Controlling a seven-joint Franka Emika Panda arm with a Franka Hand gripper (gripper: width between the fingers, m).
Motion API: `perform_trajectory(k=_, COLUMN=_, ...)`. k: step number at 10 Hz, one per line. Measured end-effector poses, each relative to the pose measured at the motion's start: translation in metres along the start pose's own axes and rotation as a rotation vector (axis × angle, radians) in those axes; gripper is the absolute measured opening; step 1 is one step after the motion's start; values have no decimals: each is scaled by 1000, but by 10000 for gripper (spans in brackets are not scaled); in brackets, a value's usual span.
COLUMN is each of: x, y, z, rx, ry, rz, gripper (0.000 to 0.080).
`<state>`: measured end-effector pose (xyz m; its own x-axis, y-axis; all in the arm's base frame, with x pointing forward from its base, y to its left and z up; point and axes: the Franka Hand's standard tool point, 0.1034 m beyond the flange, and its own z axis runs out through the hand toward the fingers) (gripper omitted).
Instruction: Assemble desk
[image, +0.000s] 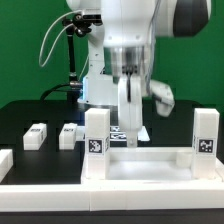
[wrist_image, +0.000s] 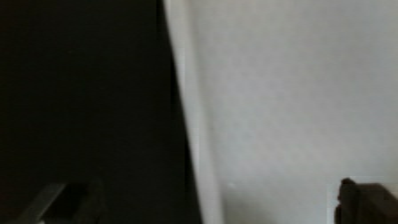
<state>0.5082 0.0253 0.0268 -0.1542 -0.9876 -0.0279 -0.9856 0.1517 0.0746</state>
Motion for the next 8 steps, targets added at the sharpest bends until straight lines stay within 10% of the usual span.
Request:
perform_trajectory(k=4, x=-22, y=-1, z=17, rx=-45, ry=13, rz=22, gripper=649)
perform_trajectory(k=6, x=-22, y=0, z=17, rx=-46, ry=13, rz=22, gripper=387)
perform_trajectory(k=7, x=-22, y=0, z=17, rx=-46, ry=13, rz=22, gripper=387)
perform_trajectory(k=8, x=-22, y=0, z=17, rx=-46, ry=13, rz=22, gripper=186)
